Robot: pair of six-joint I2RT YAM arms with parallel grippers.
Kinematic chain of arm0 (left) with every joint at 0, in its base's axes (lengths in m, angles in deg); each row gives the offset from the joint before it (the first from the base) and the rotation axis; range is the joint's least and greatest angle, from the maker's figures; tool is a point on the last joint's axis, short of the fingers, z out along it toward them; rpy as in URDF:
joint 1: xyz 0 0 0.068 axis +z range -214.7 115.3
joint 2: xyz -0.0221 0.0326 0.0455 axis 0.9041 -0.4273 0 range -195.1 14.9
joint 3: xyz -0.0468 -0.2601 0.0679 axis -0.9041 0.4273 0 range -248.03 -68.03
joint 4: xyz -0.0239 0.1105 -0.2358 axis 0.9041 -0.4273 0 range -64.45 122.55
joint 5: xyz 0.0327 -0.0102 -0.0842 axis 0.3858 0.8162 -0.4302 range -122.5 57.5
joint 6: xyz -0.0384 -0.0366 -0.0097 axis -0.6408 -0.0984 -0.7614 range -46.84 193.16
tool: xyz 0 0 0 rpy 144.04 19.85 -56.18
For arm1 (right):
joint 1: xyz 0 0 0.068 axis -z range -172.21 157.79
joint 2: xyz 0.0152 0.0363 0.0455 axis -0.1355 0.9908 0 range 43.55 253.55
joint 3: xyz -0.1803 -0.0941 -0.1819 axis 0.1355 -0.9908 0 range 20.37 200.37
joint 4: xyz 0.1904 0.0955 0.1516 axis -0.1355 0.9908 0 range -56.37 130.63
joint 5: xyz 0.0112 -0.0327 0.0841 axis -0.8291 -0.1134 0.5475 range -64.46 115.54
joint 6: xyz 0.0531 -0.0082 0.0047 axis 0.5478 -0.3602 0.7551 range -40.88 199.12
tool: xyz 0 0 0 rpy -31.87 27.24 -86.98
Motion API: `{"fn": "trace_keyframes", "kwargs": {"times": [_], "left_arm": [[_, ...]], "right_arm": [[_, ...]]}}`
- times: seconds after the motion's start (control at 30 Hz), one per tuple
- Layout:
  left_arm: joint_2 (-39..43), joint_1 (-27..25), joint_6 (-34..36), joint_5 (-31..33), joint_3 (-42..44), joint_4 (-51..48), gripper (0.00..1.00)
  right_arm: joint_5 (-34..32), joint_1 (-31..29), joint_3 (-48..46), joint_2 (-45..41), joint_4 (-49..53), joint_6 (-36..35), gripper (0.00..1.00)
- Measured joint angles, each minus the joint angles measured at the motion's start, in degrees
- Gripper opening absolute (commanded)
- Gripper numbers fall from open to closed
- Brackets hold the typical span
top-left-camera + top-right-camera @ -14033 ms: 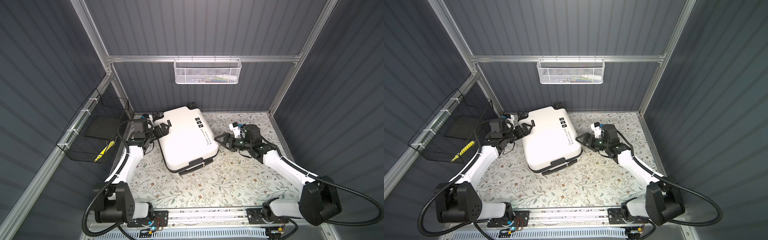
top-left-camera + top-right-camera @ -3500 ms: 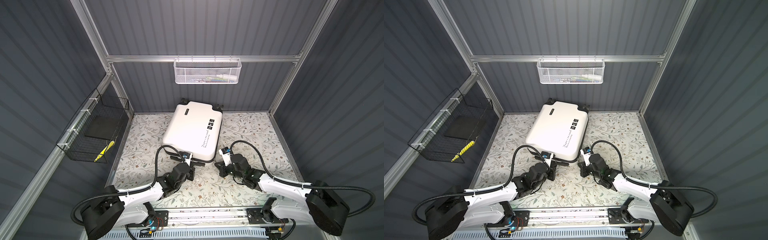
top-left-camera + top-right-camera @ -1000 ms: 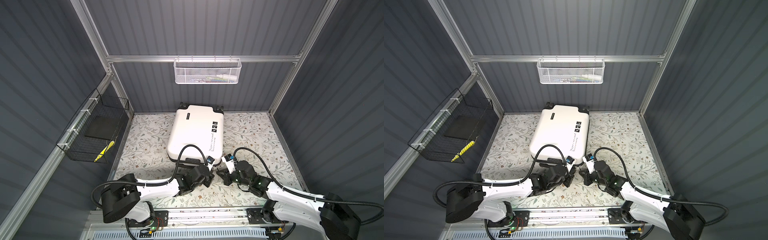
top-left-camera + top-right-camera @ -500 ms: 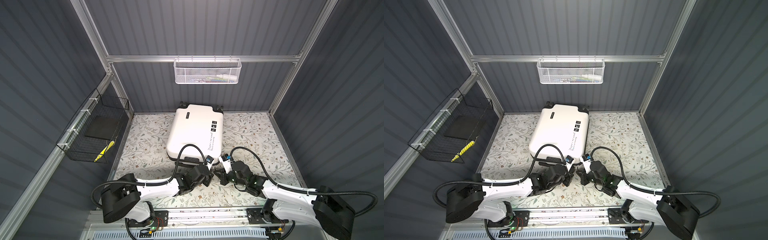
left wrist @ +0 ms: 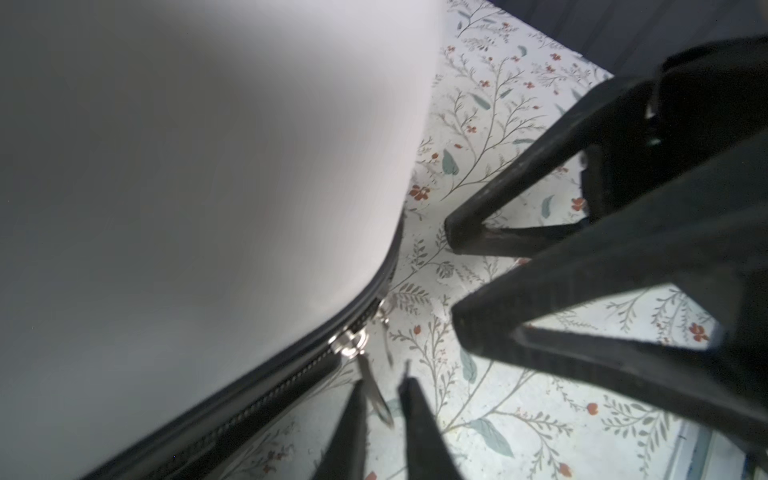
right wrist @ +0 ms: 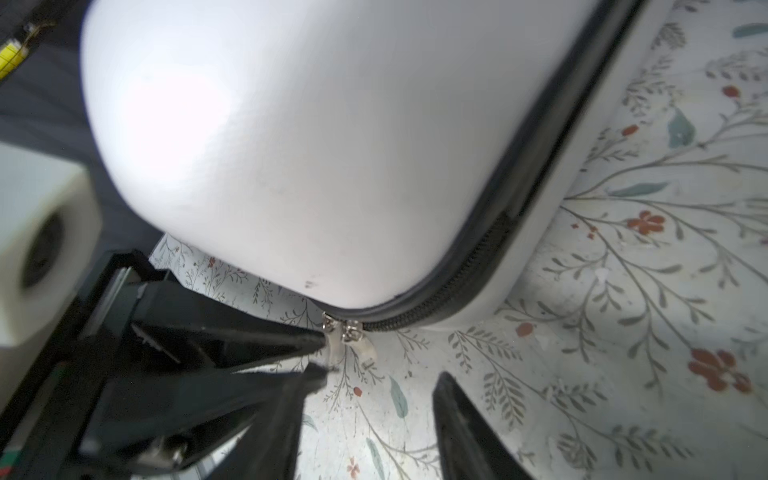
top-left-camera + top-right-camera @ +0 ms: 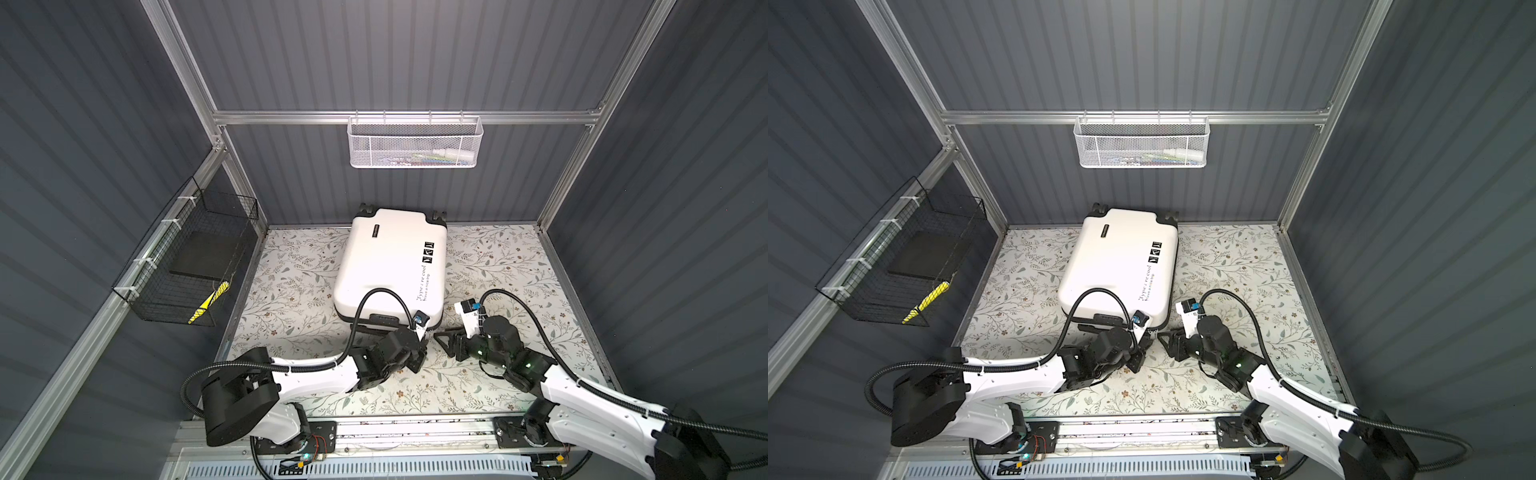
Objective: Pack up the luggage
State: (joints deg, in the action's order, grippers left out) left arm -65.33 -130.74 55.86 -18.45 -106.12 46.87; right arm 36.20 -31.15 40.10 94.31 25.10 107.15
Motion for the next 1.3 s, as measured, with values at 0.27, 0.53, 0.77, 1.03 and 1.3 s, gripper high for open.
{"fn": "trace_keyframes", "kwargs": {"times": [0.27,0.53,0.77,1.03,1.3], "left_arm": [[6.84,-0.57,-0.24,-1.07,-1.25,-0.55,1.0],[16.31,-0.57,0.0,2.1,-2.99,-6.47,1.0],[22.91,1.18,2.58,10.84,-11.87,-17.05,1.0],[25.03,27.41,5.79,11.04,-23.56,-28.61,1.0],[16.98,52.81,6.58,-1.14,-27.1,-31.34,1.0]], "right_arm": [[0.31,8.24,0.0,-11.41,9.79,0.46,0.92],[-2.05,14.45,5.29,-15.39,20.24,1.62,0.99],[-10.16,16.17,15.23,-13.11,26.45,2.6,0.99],[-21.33,20.83,25.49,-5.27,32.22,2.64,0.99],[-32.13,28.52,24.28,0.02,30.77,4.35,0.99]]}}
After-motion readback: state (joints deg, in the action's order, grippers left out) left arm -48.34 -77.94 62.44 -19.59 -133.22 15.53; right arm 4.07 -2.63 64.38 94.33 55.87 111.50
